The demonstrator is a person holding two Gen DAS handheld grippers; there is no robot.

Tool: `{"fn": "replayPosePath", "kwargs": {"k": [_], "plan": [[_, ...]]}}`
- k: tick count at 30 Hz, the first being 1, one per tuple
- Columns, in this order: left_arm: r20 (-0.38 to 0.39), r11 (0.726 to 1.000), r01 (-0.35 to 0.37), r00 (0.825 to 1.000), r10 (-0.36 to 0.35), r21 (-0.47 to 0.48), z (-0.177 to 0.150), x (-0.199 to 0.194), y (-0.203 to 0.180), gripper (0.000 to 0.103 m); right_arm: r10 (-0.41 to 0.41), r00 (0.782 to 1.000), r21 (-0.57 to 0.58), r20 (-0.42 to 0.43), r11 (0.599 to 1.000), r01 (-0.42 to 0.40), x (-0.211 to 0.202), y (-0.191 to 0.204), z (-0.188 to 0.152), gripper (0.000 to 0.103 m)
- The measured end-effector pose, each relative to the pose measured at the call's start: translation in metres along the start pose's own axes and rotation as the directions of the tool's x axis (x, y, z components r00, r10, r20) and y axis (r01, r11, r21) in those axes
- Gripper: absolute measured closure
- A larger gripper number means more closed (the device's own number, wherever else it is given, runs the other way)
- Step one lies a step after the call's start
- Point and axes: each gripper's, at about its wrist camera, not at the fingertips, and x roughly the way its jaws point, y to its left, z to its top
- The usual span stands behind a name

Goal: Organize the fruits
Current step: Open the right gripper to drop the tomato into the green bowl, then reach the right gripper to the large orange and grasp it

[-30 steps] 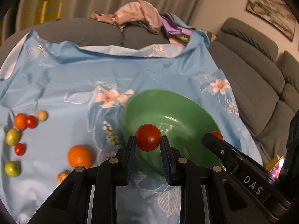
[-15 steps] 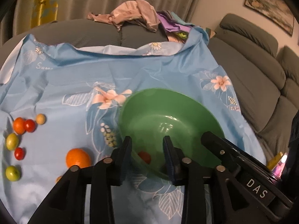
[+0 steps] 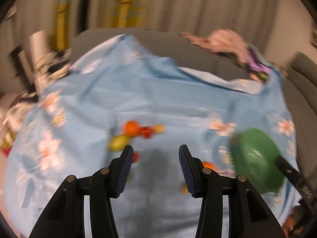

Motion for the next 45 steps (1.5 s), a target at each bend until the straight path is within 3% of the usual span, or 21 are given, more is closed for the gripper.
{"fn": "replayPosePath", "kwargs": {"k": [4, 11, 13, 17, 19, 23, 26, 28, 32, 37, 42, 45], "plan": [[-0.05, 0.987, -0.034, 0.998, 0.026, -0.156, -0.007, 0.02, 0.046, 0.057, 0.051, 0.995, -0.076, -0.086, 0.995, -0.057, 0.025, 0.039, -0.005, 0.042], [-0.099, 0.982, 0.007, 0.995, -0.026, -0.19, -0.015, 0.039, 0.059, 0.057, 0.13, 0.954, -0.16, -0.271, 0.971, -0.178, 0.079, 0.09, -0.007, 0.042], [-0.124, 0.983, 0.01, 0.992, -0.034, -0.186, -0.018, 0.041, 0.057, 0.057, 0.15, 0.937, -0.162, -0.315, 0.964, -0.209, 0.094, 0.102, -0.006, 0.043], [-0.182, 0.987, 0.015, 0.982, -0.045, -0.163, -0.024, 0.051, 0.052, 0.057, 0.249, 0.876, -0.113, -0.412, 0.94, -0.321, 0.132, 0.126, -0.001, 0.044], [-0.213, 0.986, -0.001, 0.976, -0.036, -0.168, -0.027, 0.057, 0.051, 0.057, 0.258, 0.858, -0.116, -0.443, 0.933, -0.341, 0.15, 0.136, 0.002, 0.045], [-0.251, 0.989, -0.021, 0.968, -0.018, -0.149, -0.031, 0.066, 0.048, 0.057, 0.158, 0.883, -0.147, -0.442, 0.958, -0.245, 0.172, 0.128, 0.004, 0.053], [-0.248, 0.986, -0.034, 0.969, -0.008, -0.164, -0.03, 0.069, 0.05, 0.057, 0.144, 0.865, -0.132, -0.481, 0.963, -0.234, 0.173, 0.111, -0.002, 0.058], [-0.232, 0.983, -0.01, 0.972, -0.034, -0.185, -0.027, 0.068, 0.051, 0.058, 0.14, 0.866, -0.133, -0.479, 0.964, -0.23, 0.162, 0.098, -0.007, 0.058], [-0.188, 0.984, 0.007, 0.981, -0.04, -0.176, -0.016, 0.069, 0.049, 0.06, 0.115, 0.889, -0.136, -0.443, 0.972, -0.194, 0.141, 0.082, -0.012, 0.058], [-0.187, 0.98, 0.052, 0.978, -0.089, -0.193, -0.007, 0.079, 0.048, 0.063, 0.019, 0.917, -0.146, -0.399, 0.986, -0.084, 0.131, 0.064, -0.016, 0.059], [-0.175, 0.983, 0.013, 0.983, -0.046, -0.184, 0.002, 0.085, 0.048, 0.063, 0.034, 0.931, -0.13, -0.363, 0.988, -0.087, 0.122, 0.058, -0.01, 0.057], [-0.17, 0.986, 0.02, 0.984, -0.049, -0.167, 0.014, 0.09, 0.045, 0.063, -0.013, 0.935, -0.142, -0.354, 0.989, -0.04, 0.121, 0.054, -0.009, 0.057]]}}
